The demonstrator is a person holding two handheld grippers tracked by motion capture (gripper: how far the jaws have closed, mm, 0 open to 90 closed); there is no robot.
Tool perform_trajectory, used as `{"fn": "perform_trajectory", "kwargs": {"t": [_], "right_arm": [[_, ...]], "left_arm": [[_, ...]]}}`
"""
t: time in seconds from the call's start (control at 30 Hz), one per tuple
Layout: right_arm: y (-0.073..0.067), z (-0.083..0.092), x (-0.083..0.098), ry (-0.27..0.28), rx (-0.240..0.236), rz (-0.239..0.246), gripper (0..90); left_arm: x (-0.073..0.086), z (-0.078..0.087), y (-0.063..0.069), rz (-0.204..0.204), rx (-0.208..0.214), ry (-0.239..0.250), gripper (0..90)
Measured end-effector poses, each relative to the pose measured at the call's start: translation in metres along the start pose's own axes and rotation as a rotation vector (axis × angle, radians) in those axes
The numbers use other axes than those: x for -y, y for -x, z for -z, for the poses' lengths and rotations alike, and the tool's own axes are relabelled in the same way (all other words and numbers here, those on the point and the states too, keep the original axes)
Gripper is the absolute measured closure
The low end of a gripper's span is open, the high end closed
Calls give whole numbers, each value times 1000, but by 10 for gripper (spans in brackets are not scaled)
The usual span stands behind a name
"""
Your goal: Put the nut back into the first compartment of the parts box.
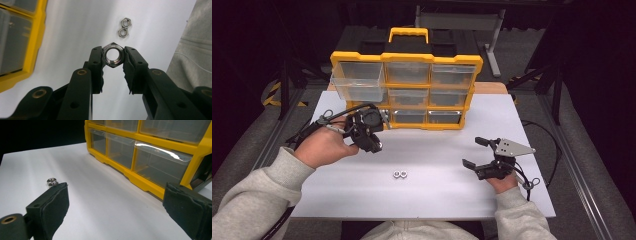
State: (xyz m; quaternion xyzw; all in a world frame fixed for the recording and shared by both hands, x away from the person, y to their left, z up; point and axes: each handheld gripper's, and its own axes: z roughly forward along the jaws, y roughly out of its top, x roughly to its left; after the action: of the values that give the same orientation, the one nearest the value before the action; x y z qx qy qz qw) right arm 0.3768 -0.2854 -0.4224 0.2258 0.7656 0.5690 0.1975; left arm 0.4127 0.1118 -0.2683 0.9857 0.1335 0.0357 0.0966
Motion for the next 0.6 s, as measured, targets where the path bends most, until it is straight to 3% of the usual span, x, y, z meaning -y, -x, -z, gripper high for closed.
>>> {"fn": "perform_trajectory", "kwargs": {"t": [0.03, 0.13, 0.3, 0.43, 0.6], "right_arm": [[0, 0, 0, 0, 0, 0, 75], [0, 0, 0, 1, 1, -1, 75], [0, 0, 0, 4, 2, -3, 74], [1, 0, 0, 3, 2, -3, 74], [1, 0, 1, 2, 2, -4, 72]], "left_arm": [[0, 0, 0, 0, 0, 0, 697], [2, 21, -2, -4, -16, 15, 697], [4, 46, -9, 19, -18, 24, 697], [5, 60, -13, -3, -29, 37, 696], [3, 82, -17, 2, -30, 50, 697]]}}
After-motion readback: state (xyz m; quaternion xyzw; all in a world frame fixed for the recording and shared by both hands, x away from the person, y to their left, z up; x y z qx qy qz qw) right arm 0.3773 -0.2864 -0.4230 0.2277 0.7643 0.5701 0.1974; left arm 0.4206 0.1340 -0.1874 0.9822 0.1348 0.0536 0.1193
